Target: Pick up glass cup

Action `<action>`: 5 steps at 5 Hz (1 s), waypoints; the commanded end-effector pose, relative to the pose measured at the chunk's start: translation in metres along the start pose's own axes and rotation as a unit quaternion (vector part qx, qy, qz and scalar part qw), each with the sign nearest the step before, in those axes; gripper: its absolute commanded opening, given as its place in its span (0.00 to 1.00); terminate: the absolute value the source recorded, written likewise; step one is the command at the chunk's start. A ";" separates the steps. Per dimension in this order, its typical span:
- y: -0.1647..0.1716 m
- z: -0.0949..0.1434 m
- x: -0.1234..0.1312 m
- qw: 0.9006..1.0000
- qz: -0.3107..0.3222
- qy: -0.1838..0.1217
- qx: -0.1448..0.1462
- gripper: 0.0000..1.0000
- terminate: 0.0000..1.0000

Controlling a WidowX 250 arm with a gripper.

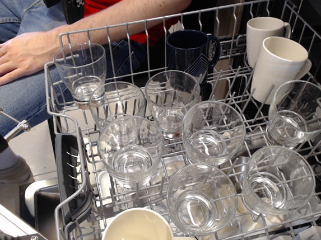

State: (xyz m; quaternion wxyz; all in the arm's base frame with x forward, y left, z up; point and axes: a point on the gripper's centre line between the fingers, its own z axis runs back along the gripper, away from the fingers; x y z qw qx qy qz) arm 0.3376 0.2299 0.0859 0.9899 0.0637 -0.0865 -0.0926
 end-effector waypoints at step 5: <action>-0.004 -0.075 0.005 0.991 -0.097 -0.081 0.053 1.00 0.00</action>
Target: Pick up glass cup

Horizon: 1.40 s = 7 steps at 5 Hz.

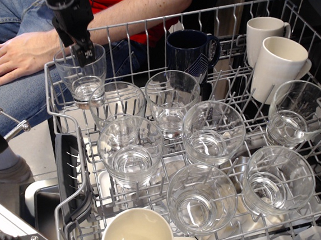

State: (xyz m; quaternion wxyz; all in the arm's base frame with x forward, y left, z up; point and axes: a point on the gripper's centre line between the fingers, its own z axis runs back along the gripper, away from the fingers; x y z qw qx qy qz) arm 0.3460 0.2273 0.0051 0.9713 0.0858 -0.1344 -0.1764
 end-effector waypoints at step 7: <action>0.021 -0.063 0.008 0.997 -0.035 -0.041 0.061 0.00 0.00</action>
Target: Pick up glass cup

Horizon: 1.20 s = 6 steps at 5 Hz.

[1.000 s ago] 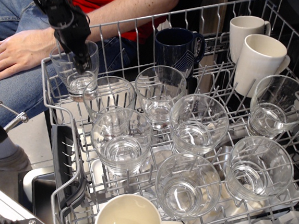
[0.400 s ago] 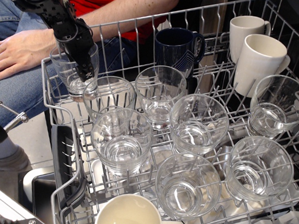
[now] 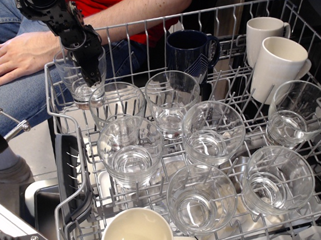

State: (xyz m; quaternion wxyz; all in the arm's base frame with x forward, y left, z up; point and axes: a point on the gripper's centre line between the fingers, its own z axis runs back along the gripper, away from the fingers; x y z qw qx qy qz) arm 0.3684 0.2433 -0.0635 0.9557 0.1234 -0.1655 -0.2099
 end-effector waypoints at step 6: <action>0.030 0.118 0.033 0.998 0.051 0.011 -0.025 0.00 0.00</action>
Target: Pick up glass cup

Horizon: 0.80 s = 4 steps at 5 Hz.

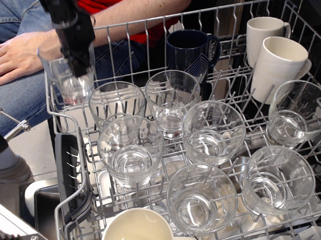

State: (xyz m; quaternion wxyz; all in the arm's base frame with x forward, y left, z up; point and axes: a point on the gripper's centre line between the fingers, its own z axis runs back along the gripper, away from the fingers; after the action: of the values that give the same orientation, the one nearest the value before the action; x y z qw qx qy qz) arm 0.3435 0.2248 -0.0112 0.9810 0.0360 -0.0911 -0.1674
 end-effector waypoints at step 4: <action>0.029 0.131 0.061 0.993 -0.012 -0.037 0.113 0.00 0.00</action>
State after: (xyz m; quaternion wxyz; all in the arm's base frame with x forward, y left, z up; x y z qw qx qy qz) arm 0.3718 0.2148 0.0591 0.9795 0.0773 -0.0792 -0.1685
